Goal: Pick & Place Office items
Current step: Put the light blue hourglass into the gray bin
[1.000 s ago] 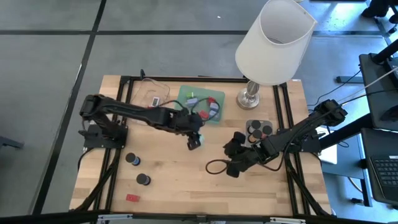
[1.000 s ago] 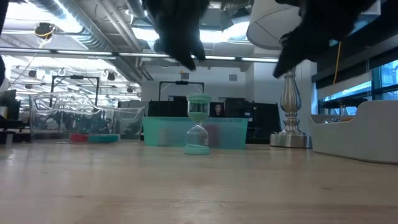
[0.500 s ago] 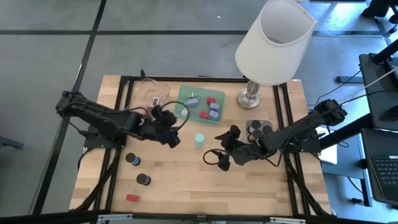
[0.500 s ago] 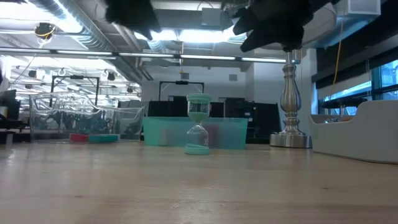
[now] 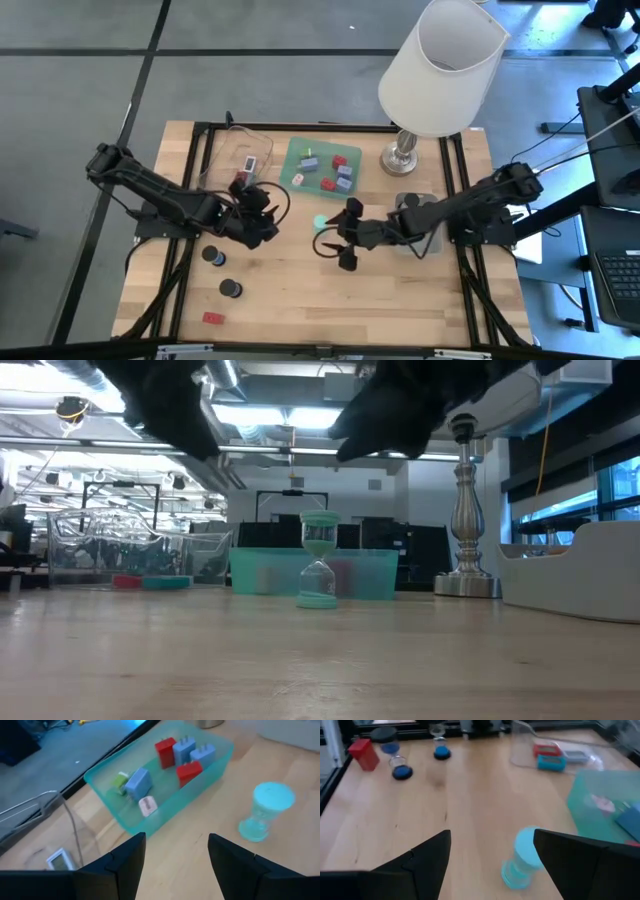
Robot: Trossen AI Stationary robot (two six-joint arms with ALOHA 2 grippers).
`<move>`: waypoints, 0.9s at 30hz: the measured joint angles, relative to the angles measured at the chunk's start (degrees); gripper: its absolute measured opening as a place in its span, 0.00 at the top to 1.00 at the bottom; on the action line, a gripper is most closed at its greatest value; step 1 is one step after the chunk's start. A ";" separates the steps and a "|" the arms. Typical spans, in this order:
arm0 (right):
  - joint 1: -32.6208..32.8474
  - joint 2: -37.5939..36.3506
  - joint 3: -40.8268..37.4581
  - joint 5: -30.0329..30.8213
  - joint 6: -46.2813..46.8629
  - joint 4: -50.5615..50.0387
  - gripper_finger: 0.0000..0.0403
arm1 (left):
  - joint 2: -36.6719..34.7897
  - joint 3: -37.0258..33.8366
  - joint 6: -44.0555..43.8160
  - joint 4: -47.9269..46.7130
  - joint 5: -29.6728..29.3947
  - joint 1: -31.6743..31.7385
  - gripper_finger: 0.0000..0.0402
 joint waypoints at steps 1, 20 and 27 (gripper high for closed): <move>-0.55 0.79 0.00 -1.19 -1.44 1.51 0.28 | 0.00 -0.59 -0.59 0.01 -0.55 -0.16 0.47; -10.73 6.87 0.00 -13.18 -2.97 11.11 0.25 | 0.00 -2.64 -0.59 -0.09 -2.18 -0.81 0.47; -10.82 6.87 0.00 -10.60 -5.44 10.63 0.15 | 0.00 -2.64 -0.40 -0.14 -2.18 -0.81 0.47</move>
